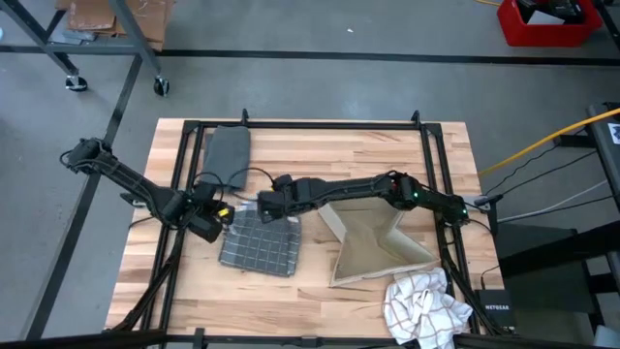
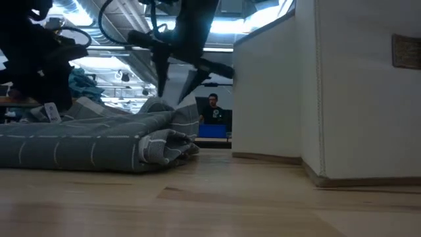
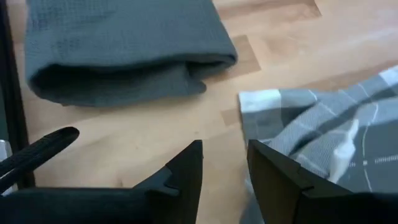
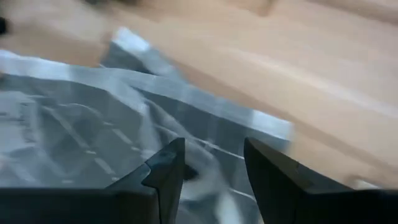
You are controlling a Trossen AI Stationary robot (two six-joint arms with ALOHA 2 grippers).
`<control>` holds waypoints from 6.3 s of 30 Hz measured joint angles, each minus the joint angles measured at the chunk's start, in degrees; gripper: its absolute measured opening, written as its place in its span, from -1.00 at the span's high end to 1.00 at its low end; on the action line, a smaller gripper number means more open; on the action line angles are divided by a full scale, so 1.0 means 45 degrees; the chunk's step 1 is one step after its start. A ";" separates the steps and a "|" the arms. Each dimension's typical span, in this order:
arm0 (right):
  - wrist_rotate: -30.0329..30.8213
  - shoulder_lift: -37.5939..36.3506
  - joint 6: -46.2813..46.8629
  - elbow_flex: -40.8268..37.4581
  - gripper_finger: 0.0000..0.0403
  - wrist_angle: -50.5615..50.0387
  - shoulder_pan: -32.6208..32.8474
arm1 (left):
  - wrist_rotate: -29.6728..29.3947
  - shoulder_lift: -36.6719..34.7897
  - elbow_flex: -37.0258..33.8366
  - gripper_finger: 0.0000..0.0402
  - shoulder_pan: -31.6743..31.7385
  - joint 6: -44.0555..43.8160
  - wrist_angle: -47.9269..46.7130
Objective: Fold towel
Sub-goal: Fold the gray patterned towel
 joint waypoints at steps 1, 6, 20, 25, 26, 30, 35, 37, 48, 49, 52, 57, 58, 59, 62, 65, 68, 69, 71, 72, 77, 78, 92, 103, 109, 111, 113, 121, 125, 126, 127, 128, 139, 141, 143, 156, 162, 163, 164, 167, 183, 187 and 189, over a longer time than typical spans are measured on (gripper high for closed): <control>-0.0338 0.0000 -0.0059 -0.0003 0.16 0.0389 -0.0083 | 0.0000 -0.0078 0.0000 0.44 0.0090 0.0003 0.0075; -0.2320 0.0000 -0.1010 0.0001 0.15 0.3749 -0.0306 | -0.0006 -0.0876 0.0002 0.55 0.0154 0.0609 0.1811; -0.3368 -0.0061 -0.1340 0.0045 0.15 0.3821 0.0042 | 0.0255 -0.1923 0.0022 0.88 -0.0320 0.5928 0.5391; -0.2317 -0.0078 -0.1334 -0.0358 0.16 0.3810 0.0311 | 0.0250 -0.0920 0.0022 0.98 -0.0139 0.6751 0.5175; -0.2230 -0.0078 -0.1248 -0.0509 0.16 0.3818 0.0334 | 0.0248 -0.0654 0.0019 0.99 -0.0083 0.6744 0.5223; -0.2273 -0.0078 -0.0486 -0.1223 0.16 0.3806 0.0315 | 0.0248 0.0609 0.0019 0.98 0.0148 0.6728 0.5341; -0.2366 -0.0078 0.0739 -0.2097 0.16 0.3788 0.0319 | 0.0248 0.2259 0.0019 0.98 0.0503 0.6685 0.5316; -0.2368 -0.0089 0.1306 -0.2427 0.16 0.3769 0.0319 | 0.0238 0.2785 0.0019 0.98 0.0630 0.6460 0.5307; -0.3538 -0.0102 0.3049 -0.3885 0.16 0.3477 0.0315 | 0.0471 0.5608 0.0024 0.98 0.1064 0.5270 0.5273; -0.3707 -0.0107 0.3048 -0.3971 0.16 0.3468 0.0315 | 0.0466 0.5803 0.0054 0.98 0.1059 0.5262 0.5285; -0.4065 -0.0117 0.2950 -0.4086 0.16 0.3463 0.0310 | 0.0462 0.5987 0.0058 0.97 0.1004 0.5181 0.5290; -0.4054 -0.0099 0.1997 -0.3845 0.16 0.3731 0.0327 | -0.0543 0.4844 0.0026 0.99 0.0466 0.5041 0.4815; -0.3810 -0.0090 0.1844 -0.3687 0.16 0.3746 0.0332 | -0.0655 0.4522 0.0067 0.98 0.0437 0.5253 0.4732; -0.3518 -0.0087 0.1680 -0.3497 0.16 0.3747 0.0334 | -0.0722 0.4198 0.0092 0.98 0.0410 0.5475 0.4662; -0.2998 -0.0092 0.0918 -0.2791 0.16 0.3804 0.0334 | -0.0755 0.3145 0.0092 0.98 0.0266 0.6196 0.4447; -0.2925 -0.0092 -0.0276 -0.1971 0.16 0.3818 0.0329 | -0.0734 0.1895 0.0103 0.98 0.0060 0.6762 0.4531; -0.2924 -0.0107 -0.1388 -0.1198 0.16 0.3819 0.0329 | -0.0638 0.0549 0.0222 0.98 -0.0153 0.7054 0.4545; -0.2929 -0.0107 -0.1820 -0.0978 0.16 0.3836 0.0329 | -0.0627 0.0120 0.0270 0.98 -0.0199 0.7206 0.4569; -0.2928 -0.0121 -0.2543 -0.0689 0.16 0.3964 0.0329 | -0.0613 -0.0697 0.0320 0.98 -0.0265 0.7693 0.4583; -0.2924 -0.0121 -0.2847 -0.0584 0.16 0.3961 0.0329 | -0.0597 -0.1137 0.0324 0.98 -0.0308 0.7862 0.4650; -0.2924 -0.0121 -0.3670 -0.0364 0.16 0.4018 0.0324 | -0.0412 -0.2623 0.0335 0.97 -0.0325 0.7864 0.4631; -0.2924 -0.0121 -0.3703 -0.0364 0.16 0.4021 0.0324 | -0.0346 -0.2815 0.0335 0.97 -0.0325 0.7599 0.4627; -0.5680 -0.0121 -0.7942 -0.0364 0.16 0.4090 -0.0426 | 0.0028 -0.2711 0.0339 0.97 -0.0294 0.6269 0.4531; -0.8767 -0.0121 -0.9058 -0.0364 0.16 0.3185 -0.1587 | 0.1185 -0.1367 0.0335 0.45 -0.0301 0.3120 0.4567; -0.9137 -0.0121 -1.1863 -0.0364 0.16 0.0485 -0.1620 | 0.1346 -0.0488 0.0335 0.21 -0.0301 0.1183 0.4669; -0.8850 -0.0121 -1.2595 -0.0369 0.16 -0.0493 -0.1589 | 0.1656 -0.0296 0.0335 0.19 -0.0301 0.0652 0.4665; -0.8673 -0.0121 -1.3096 -0.0369 0.16 -0.0898 -0.1599 | 0.1988 -0.0134 0.0335 0.19 -0.0301 0.0540 0.4665; -0.8578 -0.0121 -1.3657 -0.0369 0.16 -0.0764 -0.1604 | 0.2434 0.0102 0.0335 0.21 -0.0296 -0.0122 0.4613; -0.8578 -0.0121 -1.3638 -0.0366 0.16 -0.0449 -0.1599 | 0.2440 0.0097 0.0335 0.22 -0.0299 -0.0141 0.4640; -0.8577 -0.0121 -1.3637 -0.0365 0.16 -0.0437 -0.1599 | 0.2438 0.0097 0.0335 0.22 -0.0298 -0.0127 0.4637; -0.8573 -0.0121 -1.3633 -0.0368 0.16 -0.0431 -0.1593 | 0.2438 0.0097 0.0335 0.22 -0.0291 -0.0081 0.4637; -0.8573 -0.0121 -1.3633 -0.0369 0.16 -0.0408 -0.1585 | 0.2438 0.0097 0.0335 0.22 -0.0291 -0.0022 0.4632; -0.9275 -0.0344 -1.0612 0.0169 0.16 0.0471 -0.1504 | 0.3822 -0.0270 0.0335 0.23 -0.0302 0.2396 0.5762; -0.8791 -0.0779 -1.0549 0.0374 0.16 0.0682 -0.1374 | 0.5085 -0.0684 0.0335 0.25 -0.0311 0.4425 0.6519; -0.8463 -0.1410 -1.0525 0.0303 0.16 0.0922 -0.1256 | 0.6093 -0.1240 0.0335 0.29 -0.0306 0.6085 0.7105; -0.4821 -0.2776 -0.6087 0.0105 0.16 -0.1964 0.0075 | 0.7981 -0.3031 0.0340 0.30 -0.0677 0.7349 0.6413; -0.4347 -0.2720 -0.2932 -0.0326 0.16 -0.1383 0.1450 | 0.7572 -0.2244 0.0340 0.17 -0.0685 0.6751 0.4064; -0.4070 -0.2720 -0.2484 -0.0358 0.16 -0.1382 0.1682 | 0.7558 -0.2094 0.0340 0.15 -0.0685 0.6685 0.3897; -0.3769 -0.2720 -0.2049 -0.0399 0.16 -0.1386 0.1900 | 0.7545 -0.1949 0.0340 0.12 -0.0685 0.6643 0.3788; -0.2937 -0.2725 -0.0631 -0.0687 0.16 -0.1275 0.2474 | 0.7461 -0.1464 0.0336 0.06 -0.0685 0.6609 0.3834; -0.2477 -0.2720 0.5432 -0.4262 0.16 0.3966 0.3083 | 0.6776 0.1514 0.0204 0.01 -0.0685 0.4586 0.3900; -0.2482 -0.2720 0.6365 -0.4944 0.16 0.3968 0.3083 | 0.6727 0.1993 0.0204 0.01 -0.0688 0.4243 0.3880; -0.2481 -0.2720 0.6514 -0.5213 0.16 0.3940 0.3078 | 0.6687 0.2169 0.0204 0.01 -0.0685 0.3962 0.3884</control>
